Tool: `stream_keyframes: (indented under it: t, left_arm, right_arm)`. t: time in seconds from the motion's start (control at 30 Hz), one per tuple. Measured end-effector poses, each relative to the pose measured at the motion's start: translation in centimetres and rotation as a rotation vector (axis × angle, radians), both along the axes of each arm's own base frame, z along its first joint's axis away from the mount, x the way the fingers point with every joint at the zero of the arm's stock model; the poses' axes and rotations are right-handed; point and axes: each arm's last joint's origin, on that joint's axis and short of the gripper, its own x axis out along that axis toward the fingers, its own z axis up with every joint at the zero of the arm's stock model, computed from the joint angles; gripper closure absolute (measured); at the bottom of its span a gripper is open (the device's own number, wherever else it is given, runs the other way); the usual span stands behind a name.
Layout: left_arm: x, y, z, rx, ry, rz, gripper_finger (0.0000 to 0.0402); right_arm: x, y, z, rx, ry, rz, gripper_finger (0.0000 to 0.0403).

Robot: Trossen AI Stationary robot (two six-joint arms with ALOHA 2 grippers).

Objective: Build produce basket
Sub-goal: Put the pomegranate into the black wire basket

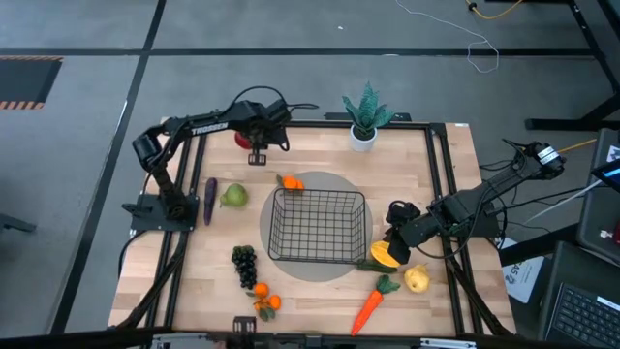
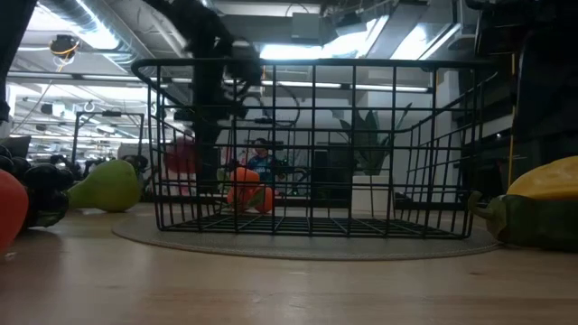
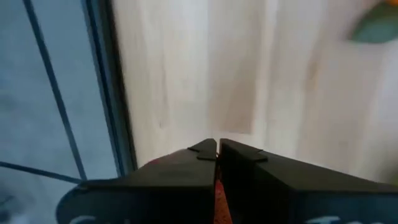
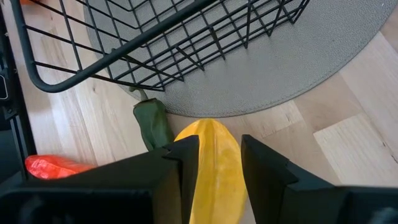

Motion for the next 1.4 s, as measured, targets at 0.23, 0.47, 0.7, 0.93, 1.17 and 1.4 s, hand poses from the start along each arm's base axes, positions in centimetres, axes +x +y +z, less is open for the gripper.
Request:
stream_keyframes:
  t: [0.23,0.47,0.7,0.93,1.17,1.4]
  left_arm:
    - [3.2,-3.9,5.0,0.000,-0.106,-0.130,0.0401]
    - [5.9,-10.3,10.6,-0.067,-0.312,-0.270,0.0401]
    - [7.4,-17.3,14.2,-0.092,-0.481,-0.500,0.0401]
    - [8.3,-21.5,16.4,-0.123,-0.668,-0.685,0.0401]
    - [8.9,-23.4,17.7,-0.241,-0.839,-0.989,0.0401]
    - [9.0,-21.3,18.0,-0.393,-0.906,-1.065,0.0401]
  right_arm:
    - [0.0,0.0,0.0,-0.004,0.000,0.006,0.0292]
    - [0.0,0.0,0.0,-0.017,-0.001,0.026,0.0292]
    - [0.0,0.0,0.0,-0.017,-0.001,0.026,0.0292]
    - [0.0,0.0,0.0,-0.024,-0.005,0.022,0.0292]
    - [0.1,-0.2,0.0,-0.061,-0.025,-0.003,0.0292]
    - [0.1,-0.1,0.0,-0.059,-0.024,-0.002,0.0292]
